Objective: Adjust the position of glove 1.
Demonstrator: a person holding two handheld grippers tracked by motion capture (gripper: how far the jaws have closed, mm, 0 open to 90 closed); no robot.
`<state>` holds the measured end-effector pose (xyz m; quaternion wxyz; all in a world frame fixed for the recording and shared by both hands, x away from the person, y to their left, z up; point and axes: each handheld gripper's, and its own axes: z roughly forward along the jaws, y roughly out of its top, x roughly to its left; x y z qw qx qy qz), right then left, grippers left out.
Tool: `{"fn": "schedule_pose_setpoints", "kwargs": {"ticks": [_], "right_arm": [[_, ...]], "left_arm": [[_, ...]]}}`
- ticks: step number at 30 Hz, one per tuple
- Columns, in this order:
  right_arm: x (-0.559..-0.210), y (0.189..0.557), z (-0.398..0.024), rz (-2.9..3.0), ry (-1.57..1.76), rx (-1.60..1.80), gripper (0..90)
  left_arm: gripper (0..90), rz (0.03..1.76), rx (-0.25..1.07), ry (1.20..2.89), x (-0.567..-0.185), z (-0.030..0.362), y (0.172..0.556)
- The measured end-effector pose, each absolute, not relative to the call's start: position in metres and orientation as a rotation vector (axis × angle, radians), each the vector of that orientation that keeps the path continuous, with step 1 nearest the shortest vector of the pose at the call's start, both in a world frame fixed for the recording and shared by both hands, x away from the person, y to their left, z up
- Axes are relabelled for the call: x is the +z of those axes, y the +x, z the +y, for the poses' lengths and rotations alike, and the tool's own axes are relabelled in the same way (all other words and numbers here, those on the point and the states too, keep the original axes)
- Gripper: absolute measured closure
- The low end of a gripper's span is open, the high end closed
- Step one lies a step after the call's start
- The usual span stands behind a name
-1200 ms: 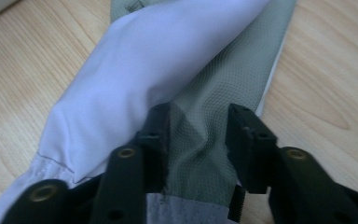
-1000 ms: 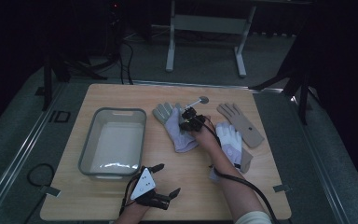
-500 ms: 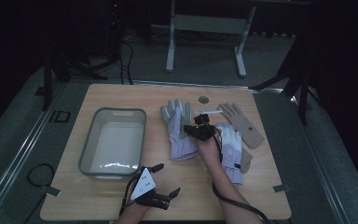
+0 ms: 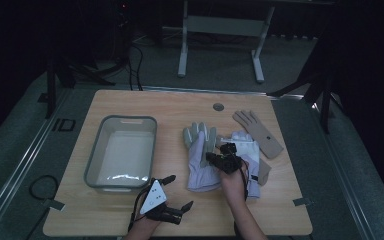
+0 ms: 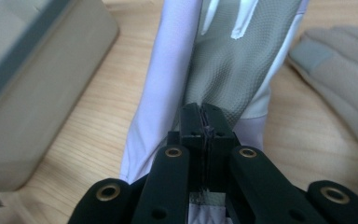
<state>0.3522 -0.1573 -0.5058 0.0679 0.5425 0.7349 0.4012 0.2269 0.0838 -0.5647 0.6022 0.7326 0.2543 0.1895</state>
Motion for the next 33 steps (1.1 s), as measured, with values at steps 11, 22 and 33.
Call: {"fn": "schedule_pose_setpoints", "kwargs": {"ticks": [11, 22, 33], "right_arm": [[-0.532, 0.356, -0.157, 2.230, 1.655, 1.042, 87.5], [-0.494, 0.351, -0.175, 2.323, 1.425, 1.111, 63.7], [-0.473, 0.361, -0.236, 2.420, 1.120, 0.997, 56.6]], "left_arm": [[1.2, 0.583, 0.438, 1.701, -0.565, 0.083, 0.227], [1.2, 0.583, 0.437, 1.703, -0.565, 0.083, 0.227], [1.2, 0.588, 0.435, 1.701, -0.565, 0.084, 0.227]]}}
